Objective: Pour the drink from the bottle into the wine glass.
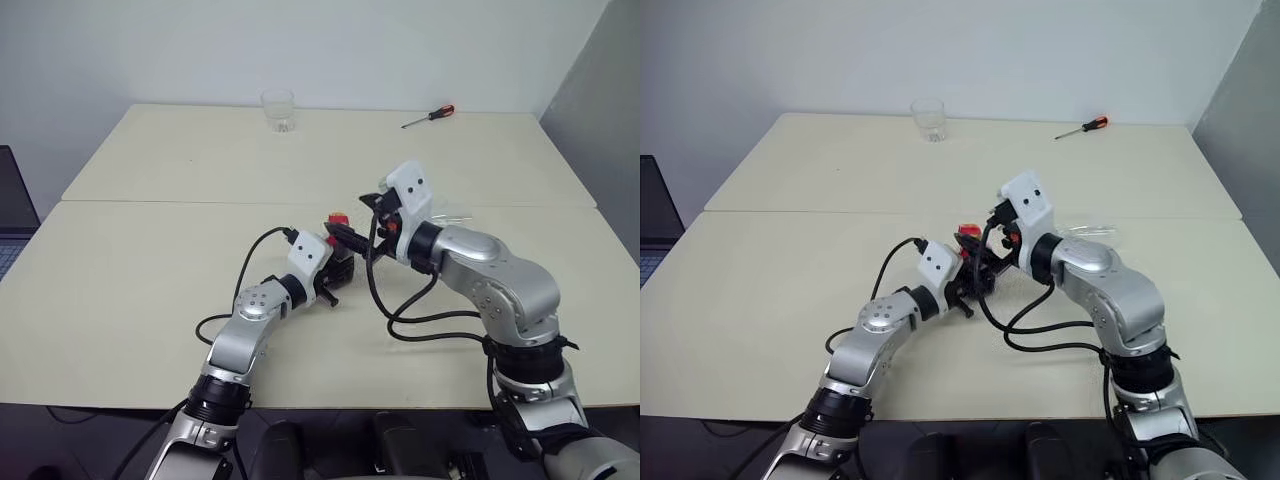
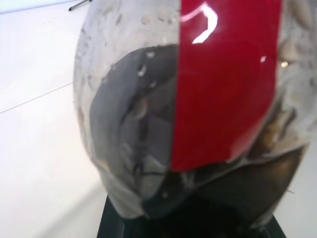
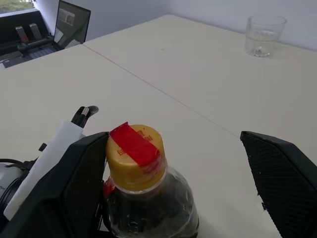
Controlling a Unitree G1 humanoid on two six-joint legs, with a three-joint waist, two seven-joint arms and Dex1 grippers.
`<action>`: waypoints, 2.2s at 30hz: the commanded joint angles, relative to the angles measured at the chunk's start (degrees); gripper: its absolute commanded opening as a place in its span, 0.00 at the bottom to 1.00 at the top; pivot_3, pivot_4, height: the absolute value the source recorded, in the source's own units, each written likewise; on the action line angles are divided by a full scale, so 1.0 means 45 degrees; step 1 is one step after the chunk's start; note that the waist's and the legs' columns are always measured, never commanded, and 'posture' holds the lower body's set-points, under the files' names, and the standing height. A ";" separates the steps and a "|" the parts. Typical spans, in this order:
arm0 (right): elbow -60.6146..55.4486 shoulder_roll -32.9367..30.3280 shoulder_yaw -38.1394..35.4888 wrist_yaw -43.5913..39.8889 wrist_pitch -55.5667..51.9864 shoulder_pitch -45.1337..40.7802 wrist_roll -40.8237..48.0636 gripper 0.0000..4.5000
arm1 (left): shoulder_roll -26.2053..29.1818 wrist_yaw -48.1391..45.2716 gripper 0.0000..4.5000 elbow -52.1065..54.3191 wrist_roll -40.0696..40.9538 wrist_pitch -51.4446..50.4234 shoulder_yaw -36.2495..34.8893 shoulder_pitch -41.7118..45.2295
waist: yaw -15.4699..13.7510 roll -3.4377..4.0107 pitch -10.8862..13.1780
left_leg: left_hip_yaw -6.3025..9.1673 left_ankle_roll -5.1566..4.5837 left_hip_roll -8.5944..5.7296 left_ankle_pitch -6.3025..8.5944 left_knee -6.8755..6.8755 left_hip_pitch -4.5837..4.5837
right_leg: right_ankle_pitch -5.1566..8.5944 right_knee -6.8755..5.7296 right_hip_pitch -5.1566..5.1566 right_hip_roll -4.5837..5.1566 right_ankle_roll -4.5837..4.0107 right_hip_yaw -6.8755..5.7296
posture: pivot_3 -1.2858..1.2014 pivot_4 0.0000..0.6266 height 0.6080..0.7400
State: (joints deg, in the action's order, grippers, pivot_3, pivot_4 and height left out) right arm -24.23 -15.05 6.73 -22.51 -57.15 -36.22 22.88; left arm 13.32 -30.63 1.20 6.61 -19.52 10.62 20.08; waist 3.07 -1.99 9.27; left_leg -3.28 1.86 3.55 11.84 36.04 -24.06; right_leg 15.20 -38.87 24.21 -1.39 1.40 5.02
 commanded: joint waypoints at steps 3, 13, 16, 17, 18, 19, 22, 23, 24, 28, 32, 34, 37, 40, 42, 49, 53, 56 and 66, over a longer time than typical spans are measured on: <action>-0.0864 -0.0327 -0.0314 -0.0054 -0.0207 0.0203 0.0410 1.00 | -0.0026 -0.0051 0.17 0.0117 0.0073 0.0209 -0.0098 0.0123 | 0.0009 0.0000 0.0000 | 0.0001 0.0000 0.0000 0.0000 -0.0001 0.0001 | 0.0000 0.0000 0.0000 -0.0001 0.0000 -0.0002 | 0.52 0.24 1.00; -0.1053 -0.0449 -0.0127 -0.0277 -0.0103 0.0148 0.0760 1.00 | 0.0001 -0.0035 0.17 0.0214 0.0064 0.0154 -0.0098 0.0061 | 0.0016 -0.0001 0.0001 | 0.0001 0.0000 0.0000 0.0000 -0.0001 0.0001 | 0.0000 0.0000 0.0000 -0.0001 0.0000 -0.0001 | 0.52 0.24 1.00; -0.0874 -0.0256 -0.0019 -0.0161 -0.0019 -0.0086 0.0760 1.00 | -0.0012 -0.0030 0.17 0.0205 0.0060 0.0160 -0.0085 0.0067 | 0.0017 -0.0001 0.0001 | 0.0001 0.0000 0.0000 0.0000 -0.0001 0.0001 | 0.0000 0.0000 0.0000 -0.0002 0.0000 -0.0002 | 0.52 0.24 1.00; -0.0806 -0.0194 0.0041 -0.0142 0.0023 -0.0143 0.0731 1.00 | -0.0023 -0.0024 0.17 0.0198 0.0057 0.0164 -0.0077 0.0072 | 0.0018 -0.0001 0.0001 | 0.0002 0.0000 0.0000 0.0000 -0.0001 0.0001 | 0.0000 0.0000 0.0000 -0.0002 0.0000 -0.0002 | 0.52 0.24 1.00; -0.0698 -0.0132 0.0120 -0.0129 0.0096 -0.0203 0.0673 1.00 | -0.0032 -0.0022 0.17 0.0188 0.0055 0.0170 -0.0072 0.0079 | 0.0018 -0.0001 0.0001 | 0.0001 0.0000 0.0001 0.0000 -0.0001 0.0001 | 0.0000 0.0000 0.0000 -0.0002 0.0001 -0.0001 | 0.52 0.24 1.00; -0.0574 -0.0091 0.0258 -0.0170 0.0235 -0.0263 0.0584 1.00 | -0.0043 -0.0017 0.17 0.0185 0.0055 0.0172 -0.0067 0.0081 | 0.0018 -0.0001 0.0001 | 0.0001 0.0000 0.0000 0.0000 0.0000 0.0001 | 0.0000 0.0000 0.0000 -0.0002 0.0000 -0.0002 | 0.52 0.24 1.00; -0.0032 0.0118 0.0599 -0.0140 0.0669 -0.0439 0.0292 1.00 | -0.0056 -0.0005 0.17 0.0195 0.0055 0.0174 -0.0067 0.0074 | 0.0017 -0.0002 0.0001 | 0.0001 0.0000 0.0000 0.0000 0.0000 0.0002 | 0.0000 0.0000 -0.0001 -0.0002 0.0000 -0.0003 | 0.52 0.24 1.00; 0.0160 0.0192 0.0667 -0.0094 0.0812 -0.0497 0.0192 1.00 | -0.0059 0.0001 0.17 0.0200 0.0055 0.0173 -0.0070 0.0071 | 0.0017 -0.0001 0.0000 | 0.0002 0.0000 0.0000 0.0000 0.0000 0.0001 | 0.0000 0.0000 -0.0001 -0.0002 0.0000 -0.0004 | 0.52 0.24 1.00; 0.0343 0.0266 0.0725 -0.0053 0.0964 -0.0552 0.0083 1.00 | -0.0062 0.0010 0.17 0.0213 0.0053 0.0169 -0.0070 0.0061 | 0.0017 -0.0002 0.0000 | 0.0001 0.0000 0.0000 0.0000 0.0000 0.0001 | 0.0000 0.0000 -0.0001 -0.0002 0.0000 -0.0003 | 0.52 0.24 1.00; 0.1175 0.0617 0.0904 0.0108 0.1598 -0.0864 -0.0402 1.00 | -0.0063 0.0027 0.17 0.0256 0.0045 0.0159 -0.0063 0.0044 | 0.0019 -0.0002 0.0000 | -0.0002 0.0000 0.0001 0.0000 0.0001 0.0003 | 0.0000 -0.0001 0.0000 -0.0002 0.0001 -0.0002 | 0.52 0.24 1.00; 0.1914 0.0888 0.1013 0.0150 0.2124 -0.1173 -0.0834 1.00 | -0.0029 0.0015 0.17 0.0253 0.0050 0.0150 -0.0098 0.0079 | 0.0018 -0.0002 0.0000 | -0.0002 0.0000 0.0001 0.0000 0.0000 0.0002 | 0.0000 -0.0001 0.0000 -0.0002 0.0000 -0.0002 | 0.52 0.24 1.00; 0.2206 0.0980 0.1040 0.0149 0.2320 -0.1261 -0.1038 1.00 | -0.0020 0.0016 0.17 0.0256 0.0050 0.0148 -0.0108 0.0079 | 0.0017 -0.0002 0.0000 | -0.0001 0.0000 0.0001 0.0000 0.0000 0.0001 | 0.0000 -0.0001 0.0000 -0.0002 0.0000 -0.0004 | 0.52 0.24 1.00; 0.2622 0.1142 0.1059 0.0243 0.2578 -0.1403 -0.1333 1.00 | -0.0026 0.0025 0.17 0.0276 0.0054 0.0136 -0.0107 0.0059 | 0.0018 -0.0001 0.0000 | -0.0003 0.0000 0.0001 0.0000 0.0000 0.0001 | 0.0000 -0.0001 0.0000 -0.0002 0.0000 -0.0002 | 0.52 0.24 1.00; 0.2841 0.1285 0.0989 0.0311 0.2699 -0.1472 -0.1527 1.00 | -0.0026 0.0026 0.17 0.0279 0.0056 0.0130 -0.0105 0.0055 | 0.0018 -0.0001 0.0000 | 0.0000 0.0000 0.0002 0.0000 0.0000 0.0001 | 0.0000 -0.0002 0.0001 -0.0002 0.0000 -0.0004 | 0.52 0.24 1.00; 0.2934 0.1314 0.0940 0.0369 0.2742 -0.1474 -0.1603 1.00 | -0.0024 0.0023 0.17 0.0273 0.0056 0.0134 -0.0111 0.0059 | 0.0018 -0.0001 0.0000 | -0.0002 0.0000 0.0003 0.0000 0.0000 0.0001 | 0.0000 -0.0002 0.0001 -0.0002 0.0000 -0.0003 | 0.52 0.24 1.00; 0.2769 0.0957 0.0538 0.0434 0.2625 -0.1219 -0.1583 1.00 | -0.0015 0.0010 0.17 0.0288 0.0060 0.0141 -0.0109 0.0040 | 0.0018 -0.0001 0.0000 | -0.0002 0.0000 0.0002 0.0000 0.0000 0.0001 | 0.0000 -0.0002 0.0000 -0.0002 0.0000 -0.0002 | 0.52 0.24 1.00; 0.2353 0.0638 0.0320 0.0423 0.2393 -0.0930 -0.1406 1.00 | -0.0006 0.0001 0.17 0.0249 0.0052 0.0157 -0.0110 0.0061 | 0.0014 -0.0001 0.0000 | -0.0003 0.0000 0.0001 0.0000 0.0000 0.0000 | 0.0000 -0.0001 0.0000 -0.0001 0.0000 -0.0002 | 0.52 0.24 1.00; 0.1983 0.0387 0.0100 0.0447 0.2115 -0.0756 -0.1270 1.00 | -0.0012 -0.0011 0.17 0.0250 0.0052 0.0155 -0.0086 0.0052 | 0.0008 -0.0001 0.0000 | -0.0002 0.0000 0.0001 0.0000 0.0000 0.0001 | 0.0000 -0.0001 0.0000 -0.0001 0.0000 -0.0003 | 0.52 0.24 1.00; 0.0646 -0.0273 -0.0406 0.0523 0.1100 -0.0185 -0.0711 1.00 | 0.0017 -0.0092 0.17 0.0238 0.0083 0.0123 -0.0082 0.0074 | 0.0009 -0.0002 0.0000 | 0.0001 0.0000 0.0001 0.0000 -0.0001 -0.0001 | 0.0000 0.0000 -0.0001 -0.0001 0.0001 -0.0002 | 0.52 0.24 1.00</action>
State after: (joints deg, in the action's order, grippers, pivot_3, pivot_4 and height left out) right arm -19.89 -14.83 9.15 -21.40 -51.74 -37.02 20.05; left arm 13.18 -30.71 1.18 6.51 -19.57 10.88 20.36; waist 3.11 -1.99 9.27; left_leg -3.28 1.86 3.55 11.84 36.03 -24.07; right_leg 15.20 -38.87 24.20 -1.39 1.40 5.03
